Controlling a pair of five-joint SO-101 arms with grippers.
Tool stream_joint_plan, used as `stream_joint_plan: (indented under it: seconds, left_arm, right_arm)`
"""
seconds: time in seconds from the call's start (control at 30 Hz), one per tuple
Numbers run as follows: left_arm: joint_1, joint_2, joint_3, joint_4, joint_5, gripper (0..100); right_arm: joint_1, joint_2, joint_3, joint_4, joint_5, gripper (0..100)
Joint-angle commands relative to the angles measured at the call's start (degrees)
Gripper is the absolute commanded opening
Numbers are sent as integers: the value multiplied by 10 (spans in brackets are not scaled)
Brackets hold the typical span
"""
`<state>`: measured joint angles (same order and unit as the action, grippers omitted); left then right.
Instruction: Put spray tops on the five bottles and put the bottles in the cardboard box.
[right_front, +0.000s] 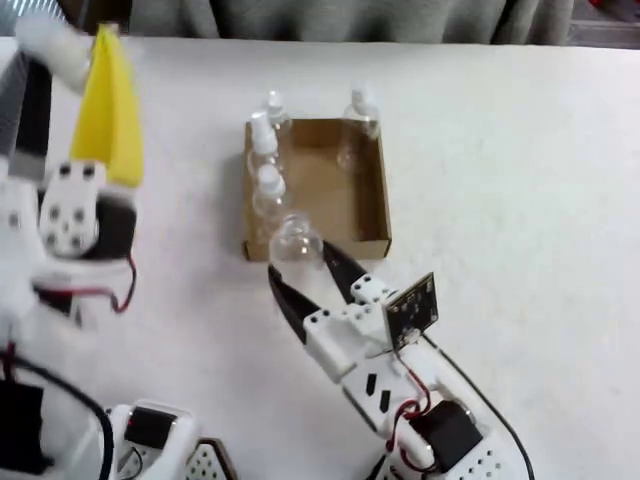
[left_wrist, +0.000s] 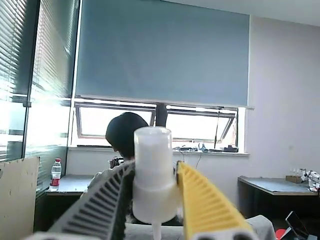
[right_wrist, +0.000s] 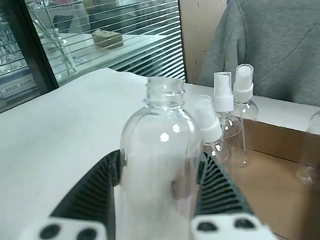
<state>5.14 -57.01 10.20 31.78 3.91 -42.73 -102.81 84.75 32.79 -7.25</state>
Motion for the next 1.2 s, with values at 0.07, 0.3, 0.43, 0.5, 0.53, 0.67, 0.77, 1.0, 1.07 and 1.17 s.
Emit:
stream_joint_plan:
  seconds: [0.07, 0.3, 0.43, 0.5, 0.53, 0.67, 0.77, 1.0, 1.07, 1.17]
  left_arm:
    - [71, 80, -124, 71, -7, 21]
    - [169, 80, -128, 141, 23, 21]
    - [168, 80, -127, 178, 84, 21]
    - [171, 80, -119, 176, 87, 21]
    - [171, 80, -110, 170, 86, 21]
    - [171, 78, -42, 129, 89, 21]
    - [173, 56, 18, 94, 89, 21]
    - [174, -29, 166, -32, 85, 21]
    - [174, -44, 185, -32, 85, 21]
    - [172, -57, 194, -32, 85, 21]
  right_arm:
    - [-13, -7, -15, -2, -5, 15]
    - [-37, -7, -13, 2, -5, 15]
    - [-36, -7, -13, 2, -5, 15]
    - [-36, -7, -13, 2, -5, 15]
    - [-36, -7, -12, 2, -5, 15]
    - [-37, -7, 0, 2, -5, 15]
    - [-33, -7, 3, 2, -5, 15]
    - [-23, -7, 5, 2, -5, 15]
    - [-23, -7, 5, 2, -5, 15]
    - [-23, -7, 5, 2, -5, 15]
